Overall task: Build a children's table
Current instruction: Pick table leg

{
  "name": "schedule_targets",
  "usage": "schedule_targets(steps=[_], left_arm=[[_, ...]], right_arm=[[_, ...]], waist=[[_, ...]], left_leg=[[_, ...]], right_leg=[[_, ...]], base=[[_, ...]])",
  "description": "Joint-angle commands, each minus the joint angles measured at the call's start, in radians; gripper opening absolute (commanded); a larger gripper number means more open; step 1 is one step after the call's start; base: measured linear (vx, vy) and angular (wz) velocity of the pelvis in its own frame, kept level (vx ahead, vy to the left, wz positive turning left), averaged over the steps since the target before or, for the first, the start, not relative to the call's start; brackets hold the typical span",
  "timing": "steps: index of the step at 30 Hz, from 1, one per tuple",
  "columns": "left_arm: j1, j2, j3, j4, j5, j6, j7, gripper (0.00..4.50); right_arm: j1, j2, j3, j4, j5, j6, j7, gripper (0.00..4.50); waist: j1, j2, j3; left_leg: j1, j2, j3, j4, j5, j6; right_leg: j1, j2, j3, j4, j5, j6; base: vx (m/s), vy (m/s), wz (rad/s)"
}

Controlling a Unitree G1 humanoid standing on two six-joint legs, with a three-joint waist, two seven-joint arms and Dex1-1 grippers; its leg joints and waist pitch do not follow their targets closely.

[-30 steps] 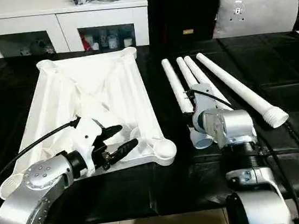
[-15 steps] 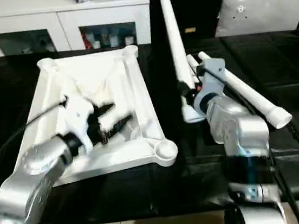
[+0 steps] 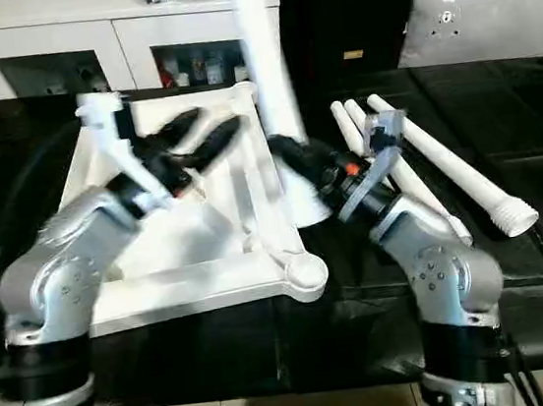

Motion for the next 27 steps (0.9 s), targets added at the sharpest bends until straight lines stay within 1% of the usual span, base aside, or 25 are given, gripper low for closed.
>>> schedule_targets(steps=[1, 2, 3, 4, 6, 9, 10, 11, 12, 13, 14, 16, 17, 18, 19, 20, 21, 22, 23, 24, 25, 27], left_arm=[[-0.019, -0.02, 0.016, -0.018, -0.078, 0.037, -0.004, 4.5], [-0.024, -0.034, 0.02, -0.02, -0.101, 0.041, -0.001, 4.5], [-0.025, -0.038, 0.02, -0.019, -0.105, 0.041, -0.001, 4.5], [-0.027, -0.041, 0.02, -0.019, -0.107, 0.042, -0.003, 4.5], [-0.029, -0.05, 0.023, -0.015, -0.109, 0.049, -0.01, 4.5], [-0.036, -0.057, 0.01, -0.005, -0.093, 0.043, 0.001, 4.5], [-0.038, -0.057, 0.006, -0.001, -0.087, 0.037, 0.011, 4.5], [-0.039, -0.056, 0.0, 0.003, -0.077, 0.031, 0.018, 4.5], [-0.041, -0.055, -0.012, 0.013, -0.054, 0.016, 0.034, 4.5], [-0.047, -0.059, -0.022, 0.036, -0.014, -0.007, 0.069, 4.5], [-0.05, -0.061, -0.027, 0.049, 0.011, -0.022, 0.089, 4.5], [-0.06, -0.064, -0.041, 0.096, 0.101, -0.082, 0.155, 4.5], [-0.061, -0.064, -0.043, 0.101, 0.11, -0.088, 0.162, 4.23], [-0.063, -0.067, -0.046, 0.111, 0.133, -0.105, 0.178, 4.16], [-0.064, -0.07, -0.045, 0.113, 0.137, -0.11, 0.185, 4.16], [-0.068, -0.087, -0.036, 0.122, 0.15, -0.126, 0.222, 4.16], [-0.069, -0.099, -0.031, 0.125, 0.153, -0.132, 0.243, 3.99], [-0.07, -0.105, -0.029, 0.127, 0.155, -0.136, 0.254, 3.82], [-0.07, -0.118, -0.024, 0.129, 0.152, -0.137, 0.268, 3.82], [-0.07, -0.125, -0.022, 0.13, 0.149, -0.138, 0.273, 3.72], [-0.069, -0.136, -0.028, 0.128, 0.15, -0.146, 0.277, 3.7], [-0.066, -0.14, -0.045, 0.121, 0.162, -0.154, 0.275, 3.65]], right_arm=[[0.012, -0.017, 0.01, -0.029, 0.034, 0.002, 0.034, 1.83], [0.018, -0.023, 0.018, -0.032, 0.036, 0.004, 0.046, 1.83], [0.02, -0.025, 0.021, -0.033, 0.037, 0.005, 0.05, 1.83], [0.022, -0.027, 0.023, -0.034, 0.04, 0.006, 0.056, 1.83], [0.027, -0.031, 0.028, -0.038, 0.041, 0.004, 0.062, 1.83], [0.029, -0.04, 0.055, -0.04, 0.01, -0.021, 0.053, 1.83], [0.031, -0.05, 0.078, -0.041, -0.026, -0.047, 0.045, 1.83], [0.031, -0.054, 0.093, -0.041, -0.048, -0.061, 0.041, 1.83], [0.033, -0.064, 0.127, -0.042, -0.092, -0.092, 0.034, 1.83], [0.028, -0.056, 0.151, -0.038, -0.138, -0.134, 0.007, 1.83], [0.025, -0.049, 0.159, -0.036, -0.153, -0.148, -0.005, 1.83], [0.014, -0.024, 0.185, -0.028, -0.197, -0.192, -0.044, 1.83], [0.013, -0.02, 0.191, -0.026, -0.208, -0.203, -0.051, 1.83], [0.01, -0.012, 0.209, -0.019, -0.241, -0.234, -0.069, 1.83], [0.01, -0.01, 0.215, -0.014, -0.254, -0.249, -0.075, 1.83], [0.009, 0.002, 0.24, 0.003, -0.3, -0.303, -0.097, 1.83], [0.009, 0.01, 0.251, 0.012, -0.32, -0.331, -0.112, 1.83], [0.009, 0.016, 0.257, 0.017, -0.332, -0.348, -0.122, 1.83], [0.009, 0.024, 0.265, 0.024, -0.345, -0.365, -0.134, 1.83], [0.009, 0.028, 0.27, 0.03, -0.356, -0.379, -0.142, 1.83], [0.008, 0.038, 0.283, 0.049, -0.39, -0.419, -0.169, 1.83], [0.004, 0.046, 0.289, 0.07, -0.419, -0.449, -0.199, 1.83]], waist=[[0.004, -0.009, -0.06], [0.005, -0.01, -0.059], [0.008, -0.01, -0.058], [0.006, -0.011, -0.057], [0.008, -0.011, -0.057], [0.009, -0.01, -0.057], [0.011, -0.011, -0.058], [0.011, -0.011, -0.058], [0.012, -0.01, -0.059], [0.011, -0.01, -0.059], [0.01, -0.01, -0.058], [0.009, -0.01, -0.059], [0.009, -0.01, -0.059], [0.01, -0.007, -0.059], [0.008, -0.008, -0.059], [0.009, -0.007, -0.061], [0.009, -0.007, -0.062], [0.008, -0.009, -0.063], [0.008, -0.009, -0.063], [0.008, -0.008, -0.063], [0.009, -0.008, -0.062], [0.009, -0.01, -0.062]], left_leg=[[0.045, 0.121, -0.055, -0.081, -0.252, -0.014], [0.045, 0.122, -0.055, -0.082, -0.254, -0.018], [0.044, 0.121, -0.055, -0.082, -0.251, -0.018], [0.043, 0.121, -0.054, -0.083, -0.254, -0.018], [0.044, 0.121, -0.055, -0.083, -0.26, -0.022], [0.045, 0.123, -0.057, -0.085, -0.26, -0.033], [0.045, 0.123, -0.056, -0.085, -0.259, -0.04], [0.046, 0.123, -0.056, -0.086, -0.255, -0.044], [0.045, 0.124, -0.057, -0.087, -0.25, -0.049], [0.045, 0.123, -0.057, -0.087, -0.25, -0.051], [0.044, 0.123, -0.057, -0.087, -0.251, -0.053], [0.043, 0.123, -0.06, -0.088, -0.263, -0.049], [0.044, 0.123, -0.06, -0.087, -0.264, -0.049], [0.044, 0.125, -0.062, -0.088, -0.266, -0.049], [0.044, 0.125, -0.061, -0.089, -0.265, -0.051], [0.046, 0.127, -0.061, -0.089, -0.261, -0.056], [0.046, 0.126, -0.062, -0.09, -0.26, -0.056], [0.045, 0.124, -0.06, -0.088, -0.253, -0.048], [0.045, 0.124, -0.06, -0.088, -0.253, -0.048], [0.043, 0.125, -0.06, -0.086, -0.239, -0.028], [0.042, 0.125, -0.059, -0.085, -0.233, -0.02], [0.042, 0.125, -0.059, -0.085, -0.231, -0.011]], right_leg=[[0.019, -0.084, 0.039, -0.062, -0.071, -0.274], [0.018, -0.082, 0.039, -0.064, -0.084, -0.267], [0.02, -0.084, 0.04, -0.065, -0.089, -0.265], [0.018, -0.083, 0.041, -0.067, -0.096, -0.262], [0.017, -0.084, 0.042, -0.072, -0.131, -0.244], [0.015, -0.083, 0.042, -0.073, -0.141, -0.229], [0.015, -0.083, 0.041, -0.073, -0.138, -0.222], [0.014, -0.081, 0.041, -0.072, -0.132, -0.219], [0.014, -0.081, 0.042, -0.072, -0.119, -0.211], [0.015, -0.081, 0.042, -0.072, -0.113, -0.205], [0.014, -0.081, 0.043, -0.073, -0.111, -0.201], [0.015, -0.084, 0.045, -0.076, -0.113, -0.195], [0.014, -0.083, 0.045, -0.076, -0.112, -0.191], [0.014, -0.084, 0.044, -0.077, -0.108, -0.189], [0.015, -0.082, 0.044, -0.075, -0.102, -0.189], [0.014, -0.082, 0.042, -0.071, -0.079, -0.192], [0.015, -0.08, 0.041, -0.069, -0.057, -0.198], [0.016, -0.081, 0.041, -0.068, -0.034, -0.207], [0.016, -0.081, 0.041, -0.068, -0.034, -0.207], [0.02, -0.082, 0.041, -0.066, -0.008, -0.219], [0.017, -0.084, 0.041, -0.066, -0.004, -0.225], [0.018, -0.081, 0.041, -0.067, -0.011, -0.227]], base=[[0.0, 0.0, 0.0], [0.0, 0.0, 0.0], [0.0, 0.0, 0.0], [0.0, 0.0, 0.0], [0.0, 0.0, 0.0], [0.0, 0.0, 0.0], [0.0, 0.0, 0.0], [0.0, 0.0, 0.0], [0.0, 0.0, 0.0], [0.0, 0.0, 0.0], [0.0, 0.0, 0.0], [0.0, 0.0, 0.0], [0.0, 0.0, 0.0], [0.0, 0.0, 0.0], [0.0, 0.0, 0.0], [0.0, 0.0, 0.0], [0.0, 0.0, 0.0], [0.0, 0.0, 0.0], [0.0, 0.0, 0.0], [0.0, 0.0, 0.0], [0.0, 0.0, 0.0], [0.0, 0.0, 0.0]])
